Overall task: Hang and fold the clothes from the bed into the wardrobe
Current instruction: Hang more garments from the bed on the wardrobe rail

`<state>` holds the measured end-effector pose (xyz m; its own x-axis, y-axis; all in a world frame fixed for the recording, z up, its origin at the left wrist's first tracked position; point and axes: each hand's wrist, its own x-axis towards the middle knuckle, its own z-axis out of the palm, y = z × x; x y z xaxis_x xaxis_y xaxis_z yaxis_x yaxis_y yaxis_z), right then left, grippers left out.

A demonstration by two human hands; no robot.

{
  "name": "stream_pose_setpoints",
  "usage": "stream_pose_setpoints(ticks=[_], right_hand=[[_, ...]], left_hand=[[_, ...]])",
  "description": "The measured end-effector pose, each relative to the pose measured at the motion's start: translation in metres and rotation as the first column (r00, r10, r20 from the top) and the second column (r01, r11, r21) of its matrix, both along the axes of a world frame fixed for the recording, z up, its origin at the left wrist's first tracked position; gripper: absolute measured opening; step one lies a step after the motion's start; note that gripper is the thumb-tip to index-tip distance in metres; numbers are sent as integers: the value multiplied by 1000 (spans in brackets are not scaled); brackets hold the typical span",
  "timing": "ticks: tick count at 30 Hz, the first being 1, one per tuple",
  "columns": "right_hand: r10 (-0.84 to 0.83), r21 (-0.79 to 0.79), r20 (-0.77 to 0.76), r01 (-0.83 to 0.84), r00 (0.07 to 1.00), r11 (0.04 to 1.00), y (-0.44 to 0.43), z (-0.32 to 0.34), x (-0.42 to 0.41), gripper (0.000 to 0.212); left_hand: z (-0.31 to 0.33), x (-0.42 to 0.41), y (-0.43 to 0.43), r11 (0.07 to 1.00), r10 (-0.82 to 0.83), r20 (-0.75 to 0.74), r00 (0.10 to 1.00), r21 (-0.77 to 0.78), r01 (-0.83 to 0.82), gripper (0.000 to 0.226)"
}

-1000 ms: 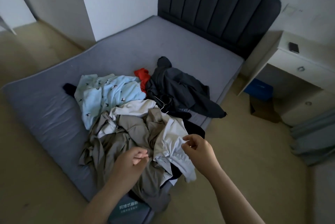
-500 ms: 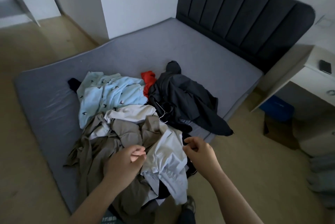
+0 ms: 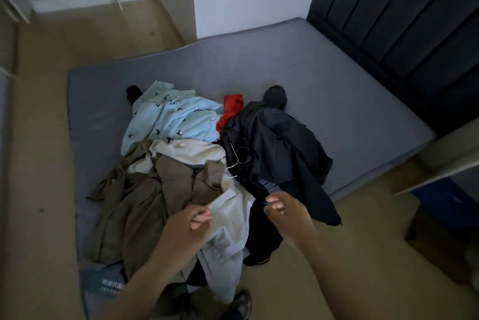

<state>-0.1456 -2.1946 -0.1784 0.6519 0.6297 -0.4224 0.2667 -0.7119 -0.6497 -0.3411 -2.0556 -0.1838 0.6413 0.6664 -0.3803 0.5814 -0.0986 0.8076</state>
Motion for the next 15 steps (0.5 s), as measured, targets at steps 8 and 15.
stream_pose_setpoints(ticks=[8,15], right_hand=[[72,-63,-49,-75,996,995,25,-25,18,20],[94,-132,-45,-99,995,986,67,-56,36,20]], left_hand=[[-19,3,8,992,124,0,992,-33,-124,14],[-48,15,42,979,183,-37,982,-84,-186,12]])
